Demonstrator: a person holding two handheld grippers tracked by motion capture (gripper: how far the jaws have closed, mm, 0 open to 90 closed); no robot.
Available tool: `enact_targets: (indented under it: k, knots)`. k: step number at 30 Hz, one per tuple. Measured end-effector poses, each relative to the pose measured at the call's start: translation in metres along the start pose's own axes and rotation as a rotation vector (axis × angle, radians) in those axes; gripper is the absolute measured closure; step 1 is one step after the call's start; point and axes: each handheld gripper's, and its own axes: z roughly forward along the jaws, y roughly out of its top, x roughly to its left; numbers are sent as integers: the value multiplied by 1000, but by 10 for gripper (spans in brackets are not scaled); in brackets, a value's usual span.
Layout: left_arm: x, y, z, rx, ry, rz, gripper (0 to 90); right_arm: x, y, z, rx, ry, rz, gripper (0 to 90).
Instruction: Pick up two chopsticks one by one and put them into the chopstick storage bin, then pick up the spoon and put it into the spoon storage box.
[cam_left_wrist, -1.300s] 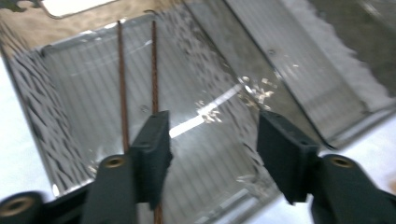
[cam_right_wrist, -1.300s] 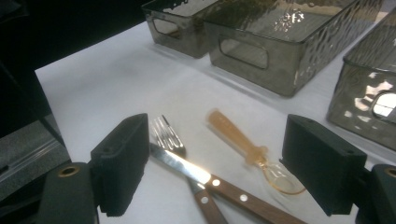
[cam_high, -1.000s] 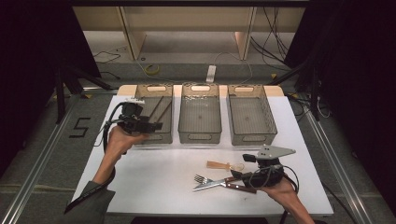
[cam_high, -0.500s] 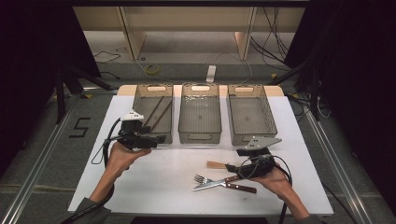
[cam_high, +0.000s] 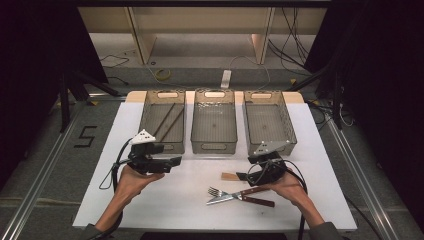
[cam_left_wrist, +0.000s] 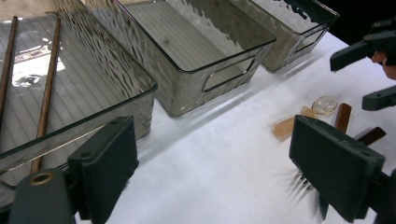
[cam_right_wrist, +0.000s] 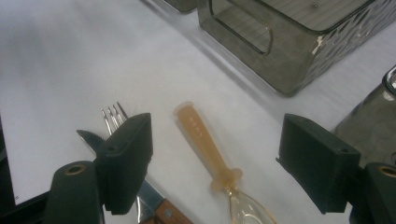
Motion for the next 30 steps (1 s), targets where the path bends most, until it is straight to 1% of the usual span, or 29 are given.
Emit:
enact_targets:
  k: [2,3,5,10,12,13,14,15,16,17,18,22,25,26,27,29,30]
  knots:
    - [-3,-2,0,5,8,25,135,-1,2,3,4,-1,4,270]
    - [-3,-3,0,7,9,36,134,-2,4,4,10,-1,-4,270]
    - [-5,-6,0,4,4,33,133,-2,5,5,22,-4,-9,274]
    - [-9,-11,-2,4,18,46,131,-5,9,10,50,6,-8,288]
    - [-10,-12,-2,-1,14,41,130,-5,11,12,60,4,-17,292]
    - [-11,-12,-3,0,15,46,129,-5,12,14,67,2,-15,294]
    - [-11,-13,-3,3,14,48,129,-6,13,15,75,1,-27,295]
    - [-11,-13,-4,3,11,43,129,-5,14,16,75,2,-25,297]
    - [-11,-14,-4,3,7,41,129,-5,15,17,88,5,-16,297]
    - [-11,-15,-4,6,8,43,129,-5,15,18,89,0,-26,297]
    - [-12,-15,-5,6,10,48,129,-4,16,19,101,-1,-29,297]
    - [-15,-17,-8,11,22,69,129,-3,16,18,112,-9,-31,297]
    - [-16,-18,-10,5,19,67,128,-4,17,19,118,-3,-38,297]
    - [-16,-19,-10,-1,17,63,128,-3,18,20,124,1,-33,298]
    - [-16,-20,-10,-3,15,56,128,-4,18,22,129,12,-45,301]
    - [-16,-21,-10,-5,11,51,128,-3,20,24,143,21,-52,309]
    - [-16,-22,-10,-1,11,57,128,-4,22,26,152,24,-63,312]
